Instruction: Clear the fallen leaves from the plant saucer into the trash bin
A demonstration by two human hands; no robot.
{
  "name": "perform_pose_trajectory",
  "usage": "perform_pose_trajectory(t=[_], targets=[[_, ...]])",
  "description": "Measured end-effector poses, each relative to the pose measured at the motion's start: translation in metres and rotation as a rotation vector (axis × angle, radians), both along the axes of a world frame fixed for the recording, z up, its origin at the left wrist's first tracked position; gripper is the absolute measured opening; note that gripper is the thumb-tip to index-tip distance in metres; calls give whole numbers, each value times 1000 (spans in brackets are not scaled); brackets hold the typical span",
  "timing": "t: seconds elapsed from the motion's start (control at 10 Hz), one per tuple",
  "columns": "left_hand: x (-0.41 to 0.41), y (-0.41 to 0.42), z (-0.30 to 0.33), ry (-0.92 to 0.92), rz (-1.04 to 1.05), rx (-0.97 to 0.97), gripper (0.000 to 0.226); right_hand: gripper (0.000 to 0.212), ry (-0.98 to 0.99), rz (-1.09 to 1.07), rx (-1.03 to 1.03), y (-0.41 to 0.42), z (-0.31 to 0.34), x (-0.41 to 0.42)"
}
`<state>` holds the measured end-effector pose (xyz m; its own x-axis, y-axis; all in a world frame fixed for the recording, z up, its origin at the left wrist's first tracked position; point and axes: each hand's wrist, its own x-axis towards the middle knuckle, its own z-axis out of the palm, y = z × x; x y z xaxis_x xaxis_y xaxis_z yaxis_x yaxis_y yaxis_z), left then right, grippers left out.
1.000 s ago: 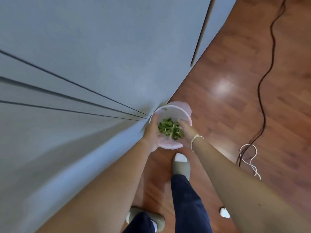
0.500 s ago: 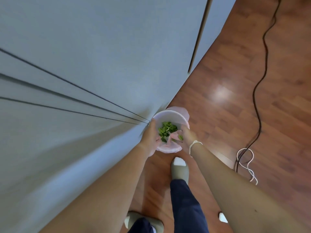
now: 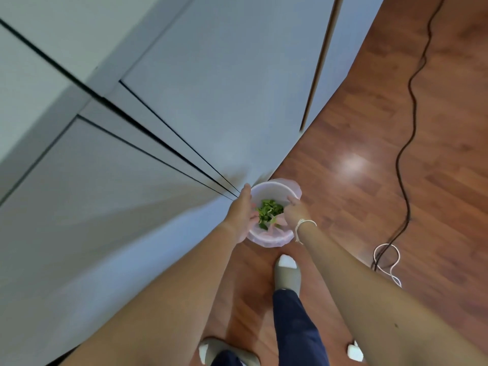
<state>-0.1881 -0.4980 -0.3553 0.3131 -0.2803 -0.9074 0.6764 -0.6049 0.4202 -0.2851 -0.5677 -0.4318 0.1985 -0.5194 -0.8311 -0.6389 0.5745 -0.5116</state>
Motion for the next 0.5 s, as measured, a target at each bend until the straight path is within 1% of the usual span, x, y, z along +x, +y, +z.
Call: perform_pose_trajectory(t=[0.1,0.2,0.3,0.4,0.5], targets=[[-3,4,3,-2,-4,-8,61,49,-54,-37,14,1,0,1],[-6,8,5,8,-15,-9,61,49,-7,-43,38,5,2,-4],[-7,11,14,1,-23,-9,62,52,-6,-5,74,9,16,-9],[-6,13,28,-5,-23,-21,60,48,3,44,54,9,34,-11],[-4,19,51,-29,-23,-32,60,43,16,39,39,10,54,-13]])
